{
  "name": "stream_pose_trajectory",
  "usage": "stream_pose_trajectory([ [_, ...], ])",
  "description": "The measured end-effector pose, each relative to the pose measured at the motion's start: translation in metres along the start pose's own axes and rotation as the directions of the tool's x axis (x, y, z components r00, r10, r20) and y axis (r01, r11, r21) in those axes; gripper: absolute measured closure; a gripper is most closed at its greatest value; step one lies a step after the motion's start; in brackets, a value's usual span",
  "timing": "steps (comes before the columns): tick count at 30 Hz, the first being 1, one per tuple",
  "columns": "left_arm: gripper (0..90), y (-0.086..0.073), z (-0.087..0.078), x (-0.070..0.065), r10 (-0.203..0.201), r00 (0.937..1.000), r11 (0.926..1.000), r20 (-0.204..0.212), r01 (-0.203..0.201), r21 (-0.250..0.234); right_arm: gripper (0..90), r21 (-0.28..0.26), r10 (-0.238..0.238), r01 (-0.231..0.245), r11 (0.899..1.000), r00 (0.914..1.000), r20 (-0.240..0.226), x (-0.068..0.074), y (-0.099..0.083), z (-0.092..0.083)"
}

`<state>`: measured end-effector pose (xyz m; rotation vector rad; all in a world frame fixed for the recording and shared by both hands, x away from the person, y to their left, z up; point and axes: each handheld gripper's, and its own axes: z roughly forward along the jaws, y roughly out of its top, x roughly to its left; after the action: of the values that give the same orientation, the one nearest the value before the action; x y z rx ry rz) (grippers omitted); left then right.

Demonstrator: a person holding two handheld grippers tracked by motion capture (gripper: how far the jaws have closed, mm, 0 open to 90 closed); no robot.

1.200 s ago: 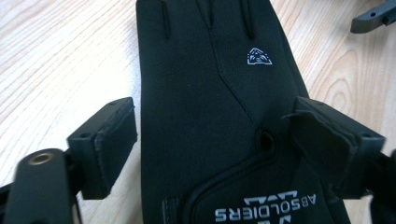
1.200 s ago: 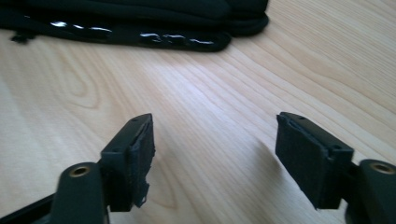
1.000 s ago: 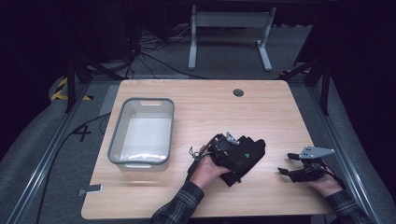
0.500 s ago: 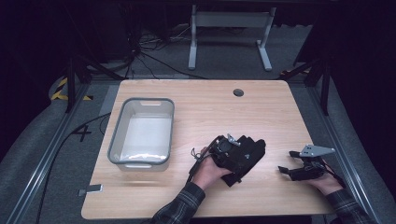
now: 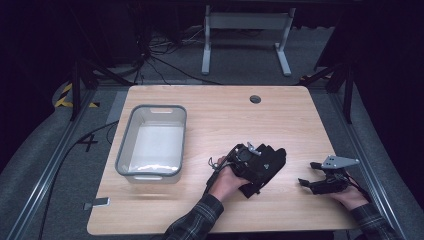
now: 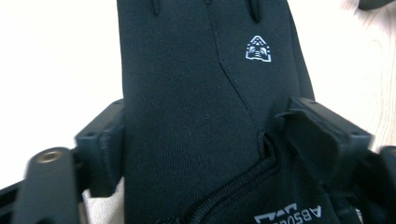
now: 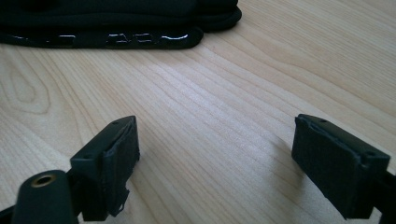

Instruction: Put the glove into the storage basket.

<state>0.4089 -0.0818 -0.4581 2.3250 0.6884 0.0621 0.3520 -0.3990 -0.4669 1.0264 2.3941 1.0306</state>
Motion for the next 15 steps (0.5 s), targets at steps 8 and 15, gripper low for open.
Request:
stream_pose_trajectory([
  [8, 57.2, 0.001, -0.004, 0.002, -0.014, 0.9975, 0.9999, 0.07, 0.014, 0.009, 15.1, 0.001, -0.002, 0.002, 1.0, 1.0, -0.003, 0.0, -0.001, -0.001],
  [15, 71.0, 0.003, -0.012, 0.005, -0.051, 0.9931, 0.9986, 0.106, 0.052, -0.008, 15.0, 0.0, -0.003, 0.003, 1.0, 1.0, -0.003, 0.0, -0.002, -0.002],
])
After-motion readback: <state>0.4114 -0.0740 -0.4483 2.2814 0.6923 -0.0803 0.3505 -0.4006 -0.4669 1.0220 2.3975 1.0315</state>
